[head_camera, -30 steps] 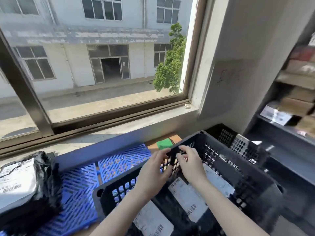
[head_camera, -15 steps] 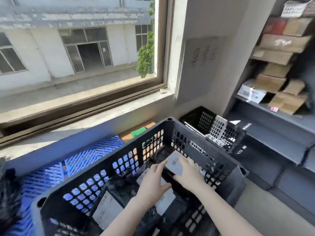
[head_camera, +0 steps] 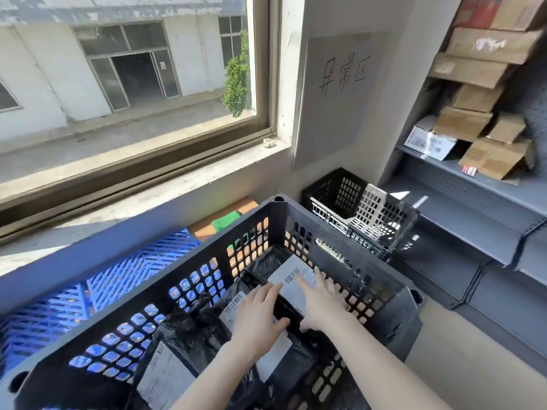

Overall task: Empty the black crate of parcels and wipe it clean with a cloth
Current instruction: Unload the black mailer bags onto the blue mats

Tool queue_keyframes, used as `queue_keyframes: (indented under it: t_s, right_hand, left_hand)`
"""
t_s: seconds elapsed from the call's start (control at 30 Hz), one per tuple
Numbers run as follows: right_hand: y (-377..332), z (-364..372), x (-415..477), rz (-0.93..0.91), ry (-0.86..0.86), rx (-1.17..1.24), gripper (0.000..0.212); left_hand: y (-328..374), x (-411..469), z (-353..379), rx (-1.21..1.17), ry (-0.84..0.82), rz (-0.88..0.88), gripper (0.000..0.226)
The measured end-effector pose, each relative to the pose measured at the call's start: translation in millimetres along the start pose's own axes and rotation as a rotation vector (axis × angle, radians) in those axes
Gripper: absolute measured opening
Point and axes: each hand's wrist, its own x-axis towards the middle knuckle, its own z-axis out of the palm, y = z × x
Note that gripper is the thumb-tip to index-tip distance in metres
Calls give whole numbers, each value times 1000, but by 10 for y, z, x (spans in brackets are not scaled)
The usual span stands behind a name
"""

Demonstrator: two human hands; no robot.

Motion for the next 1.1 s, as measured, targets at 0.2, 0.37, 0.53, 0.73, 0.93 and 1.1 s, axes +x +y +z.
queue_keyframes:
  t_s: [0.2, 0.37, 0.53, 0.73, 0.93, 1.1]
  right_hand:
    - [-38, -41, -10, 15, 50, 15, 99]
    - [-65, -55, -69, 41, 114, 36, 95]
    - [-113, -99, -153, -9, 238, 127, 86]
    - [-137, -222, -332, -111, 388, 296, 82]
    - [-135, -364, -576, -149, 522, 401, 78]
    - [-161, -484, -792, -200, 659, 461, 75]
  left_hand:
    - [-29, -6, -53, -47, 7, 4, 69]
    - [-34, -69, -101, -106, 62, -1, 64]
    - [-30, -141, -121, -115, 111, -14, 60]
    - [-17, -211, -265, -183, 194, -1, 56]
    - [45, -297, -501, -234, 303, 13, 52]
    - [136, -396, -680, -283, 349, 97, 50]
